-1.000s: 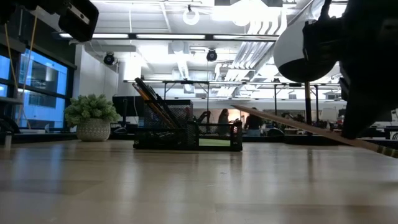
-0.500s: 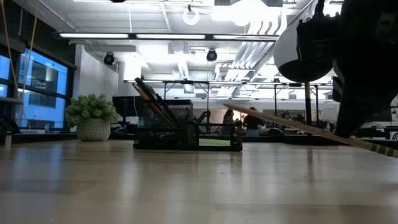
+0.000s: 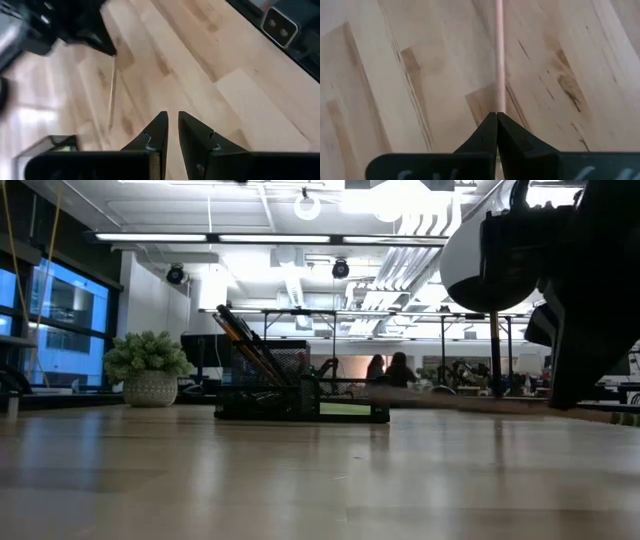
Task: Pick and place office supplies into organizer
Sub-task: Put the pink pencil into the organizer bin
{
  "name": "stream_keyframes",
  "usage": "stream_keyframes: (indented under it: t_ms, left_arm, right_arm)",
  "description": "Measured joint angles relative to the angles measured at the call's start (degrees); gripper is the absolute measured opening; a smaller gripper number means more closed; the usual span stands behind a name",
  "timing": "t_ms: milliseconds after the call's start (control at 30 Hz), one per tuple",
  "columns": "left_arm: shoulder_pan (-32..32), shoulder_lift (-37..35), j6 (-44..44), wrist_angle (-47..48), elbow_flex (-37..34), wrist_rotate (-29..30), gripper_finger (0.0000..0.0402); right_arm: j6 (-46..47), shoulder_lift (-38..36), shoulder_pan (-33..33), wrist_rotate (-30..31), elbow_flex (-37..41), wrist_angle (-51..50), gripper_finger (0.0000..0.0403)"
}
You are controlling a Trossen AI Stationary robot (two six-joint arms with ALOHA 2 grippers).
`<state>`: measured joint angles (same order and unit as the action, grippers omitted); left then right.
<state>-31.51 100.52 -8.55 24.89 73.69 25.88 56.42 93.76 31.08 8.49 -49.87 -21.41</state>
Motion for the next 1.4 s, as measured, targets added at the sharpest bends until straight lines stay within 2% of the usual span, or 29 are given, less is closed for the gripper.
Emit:
stream_keyframes:
  t_ms: [133, 300, 567, 667, 800, 933, 1033, 1133, 1400]
  left_arm:
    - [0.48, 1.63, 1.15, -0.38, -0.02, -5.15, 0.0035]
    - [0.51, 3.91, 1.92, -1.76, 0.02, -2.61, 0.0041]
    - [3.78, 4.71, 5.56, -6.10, 0.17, -2.25, 0.0111]
    - [5.44, 4.71, 5.81, -6.30, 2.12, -2.28, 0.0131]
    - [8.58, 4.71, 5.96, -6.49, 4.76, -2.79, 0.0142]
    - [12.67, 4.71, 4.36, -8.76, 5.91, -7.74, 0.0136]
    - [15.60, 5.04, 5.06, -10.52, 5.79, -12.71, 0.0129]
    - [17.16, 6.12, 6.40, -10.45, 5.51, -15.57, 0.0120]
    - [14.99, 6.52, 5.91, -10.58, 6.69, -14.22, 0.0094]
  right_arm:
    - [-2.07, -0.24, -0.18, 0.26, 0.00, -0.41, 0.0001]
    - [-4.79, -1.32, -1.74, 0.56, 0.00, 0.29, 0.0001]
    - [-9.16, -4.92, -2.98, 1.48, 0.00, -0.67, 0.0002]
    - [-9.08, -9.32, -1.85, 6.18, 0.00, -2.75, 0.0001]
    - [-5.81, -16.01, 3.38, 17.08, 0.00, -8.46, 0.0001]
    - [-1.26, -17.82, 9.80, 27.99, 0.13, -13.33, 0.0002]
    - [1.94, -16.20, 13.11, 33.17, 0.13, -15.27, 0.0004]
    - [5.01, -11.86, 14.40, 35.22, 0.13, -17.21, 0.0003]
    - [8.45, 0.05, 12.96, 36.14, 0.15, -20.40, 0.0002]
